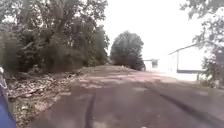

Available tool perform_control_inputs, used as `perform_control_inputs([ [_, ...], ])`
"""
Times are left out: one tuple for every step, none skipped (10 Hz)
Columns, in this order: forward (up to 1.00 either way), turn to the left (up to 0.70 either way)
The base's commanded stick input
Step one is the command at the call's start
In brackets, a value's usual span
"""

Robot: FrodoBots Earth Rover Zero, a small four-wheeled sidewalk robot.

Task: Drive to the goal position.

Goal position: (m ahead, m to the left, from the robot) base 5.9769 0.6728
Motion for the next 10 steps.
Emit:
perform_control_inputs([
  [0.7, -0.01],
  [0.7, -0.01],
  [0.7, -0.01],
  [0.7, -0.01],
  [0.7, -0.01],
  [0.7, -0.01],
  [0.7, -0.01],
  [0.7, -0.01],
  [0.7, -0.01],
  [0.7, -0.01],
])
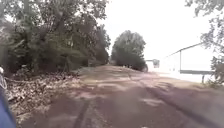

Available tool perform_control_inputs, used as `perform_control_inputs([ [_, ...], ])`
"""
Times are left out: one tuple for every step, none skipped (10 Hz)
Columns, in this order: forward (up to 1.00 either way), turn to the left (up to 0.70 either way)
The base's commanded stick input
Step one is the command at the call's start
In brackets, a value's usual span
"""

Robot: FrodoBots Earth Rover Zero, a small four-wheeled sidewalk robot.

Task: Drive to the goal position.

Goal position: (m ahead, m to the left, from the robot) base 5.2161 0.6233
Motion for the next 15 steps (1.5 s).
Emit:
perform_control_inputs([
  [0.7, -0.01],
  [0.7, -0.01],
  [0.7, -0.01],
  [0.7, -0.01],
  [0.7, -0.01],
  [0.7, -0.01],
  [0.7, -0.01],
  [0.7, -0.01],
  [0.7, -0.01],
  [0.7, -0.01],
  [0.7, -0.01],
  [0.7, -0.01],
  [0.7, -0.01],
  [0.7, -0.01],
  [0.7, -0.01],
])
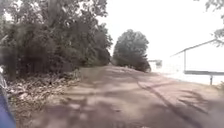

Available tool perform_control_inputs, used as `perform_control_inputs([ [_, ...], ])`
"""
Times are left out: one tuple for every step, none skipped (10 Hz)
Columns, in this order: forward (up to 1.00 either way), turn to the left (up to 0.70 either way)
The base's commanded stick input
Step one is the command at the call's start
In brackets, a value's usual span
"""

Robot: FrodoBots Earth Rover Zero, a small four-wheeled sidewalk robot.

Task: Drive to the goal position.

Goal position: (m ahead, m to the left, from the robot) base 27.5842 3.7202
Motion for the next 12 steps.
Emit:
perform_control_inputs([
  [0.7, -0.01],
  [0.7, -0.01],
  [0.7, -0.01],
  [0.7, -0.01],
  [0.7, -0.01],
  [0.7, -0.01],
  [0.7, -0.01],
  [0.7, -0.01],
  [0.7, -0.01],
  [0.7, -0.01],
  [0.7, -0.01],
  [0.7, -0.01],
])
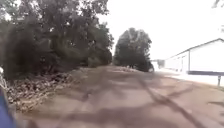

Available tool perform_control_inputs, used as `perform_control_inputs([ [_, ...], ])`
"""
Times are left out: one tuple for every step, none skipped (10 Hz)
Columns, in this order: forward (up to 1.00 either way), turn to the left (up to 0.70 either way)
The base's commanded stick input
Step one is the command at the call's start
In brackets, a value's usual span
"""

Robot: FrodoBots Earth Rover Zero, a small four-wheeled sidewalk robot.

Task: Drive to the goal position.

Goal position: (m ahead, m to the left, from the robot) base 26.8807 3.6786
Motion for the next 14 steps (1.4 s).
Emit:
perform_control_inputs([
  [0.7, -0.01],
  [0.7, -0.01],
  [0.7, -0.01],
  [0.7, -0.01],
  [0.7, -0.01],
  [0.7, -0.01],
  [0.7, -0.01],
  [0.7, -0.01],
  [0.7, -0.01],
  [0.7, -0.01],
  [0.7, -0.01],
  [0.7, -0.01],
  [0.7, -0.01],
  [0.7, -0.01],
])
